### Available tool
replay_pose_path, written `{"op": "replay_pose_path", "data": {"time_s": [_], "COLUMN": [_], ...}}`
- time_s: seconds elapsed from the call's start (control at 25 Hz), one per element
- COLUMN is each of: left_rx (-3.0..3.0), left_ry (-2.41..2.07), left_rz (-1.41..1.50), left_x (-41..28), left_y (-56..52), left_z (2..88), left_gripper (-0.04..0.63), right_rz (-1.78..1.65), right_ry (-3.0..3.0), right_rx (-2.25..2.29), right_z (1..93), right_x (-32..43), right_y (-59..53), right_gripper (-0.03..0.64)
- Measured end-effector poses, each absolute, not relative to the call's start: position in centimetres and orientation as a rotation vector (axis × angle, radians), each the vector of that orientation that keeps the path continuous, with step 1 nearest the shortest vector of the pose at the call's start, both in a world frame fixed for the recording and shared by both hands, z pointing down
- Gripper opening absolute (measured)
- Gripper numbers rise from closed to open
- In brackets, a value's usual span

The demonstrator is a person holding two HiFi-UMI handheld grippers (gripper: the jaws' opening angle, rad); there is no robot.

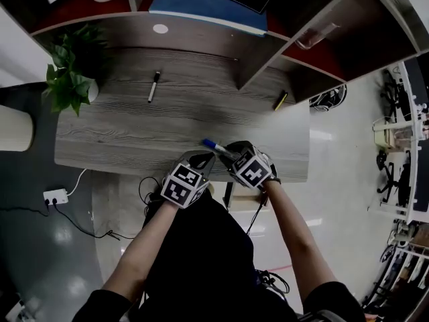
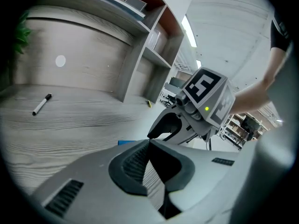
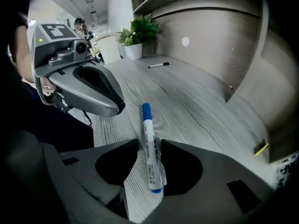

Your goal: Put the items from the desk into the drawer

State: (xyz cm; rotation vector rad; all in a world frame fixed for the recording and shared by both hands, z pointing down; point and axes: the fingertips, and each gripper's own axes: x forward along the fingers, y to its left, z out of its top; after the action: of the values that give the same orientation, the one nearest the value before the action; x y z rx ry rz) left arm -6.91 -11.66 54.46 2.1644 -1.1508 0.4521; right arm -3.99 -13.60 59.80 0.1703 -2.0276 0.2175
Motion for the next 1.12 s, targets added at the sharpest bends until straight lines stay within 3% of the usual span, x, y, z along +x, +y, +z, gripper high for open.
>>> {"op": "replay_pose_path", "data": {"time_s": [0.4, 0.52, 1.12], "left_rx": [2.130, 2.138, 2.210], "left_ry": [-1.164, -1.156, -1.075], "left_rz": [0.418, 0.423, 0.458], "left_x": [-7.3, -7.4, -6.9], "left_y": [-11.2, -11.1, -10.1], "left_z": [54.8, 54.8, 54.4], "left_gripper": [0.008, 0.008, 0.008], "right_rz": [0.269, 0.279, 0.377], "right_ry": [-1.993, -1.969, -1.982], "right_rx": [0.164, 0.163, 0.359], "right_z": [59.1, 59.4, 59.2], "right_x": [-5.1, -5.1, -4.7], "right_y": [-13.2, -12.5, -12.8], "right_gripper": [0.132, 0.076, 0.072]}}
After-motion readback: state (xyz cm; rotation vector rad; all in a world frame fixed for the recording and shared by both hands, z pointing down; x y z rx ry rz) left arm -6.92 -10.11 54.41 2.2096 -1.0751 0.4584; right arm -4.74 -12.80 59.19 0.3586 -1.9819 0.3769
